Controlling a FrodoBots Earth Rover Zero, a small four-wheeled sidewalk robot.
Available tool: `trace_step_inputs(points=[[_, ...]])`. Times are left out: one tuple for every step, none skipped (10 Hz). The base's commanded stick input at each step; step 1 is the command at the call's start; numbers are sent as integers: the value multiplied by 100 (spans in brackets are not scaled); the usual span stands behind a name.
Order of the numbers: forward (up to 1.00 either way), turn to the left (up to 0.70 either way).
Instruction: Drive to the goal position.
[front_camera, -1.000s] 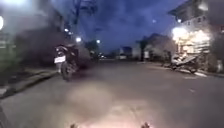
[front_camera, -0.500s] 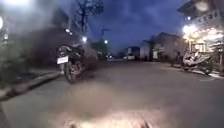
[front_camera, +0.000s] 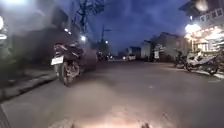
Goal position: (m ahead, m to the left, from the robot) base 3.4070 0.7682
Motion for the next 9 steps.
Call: trace_step_inputs(points=[[50, 0], [50, 0], [50, 0], [50, 0], [50, 0], [50, 0], [50, 0], [50, 0], [50, 0]])
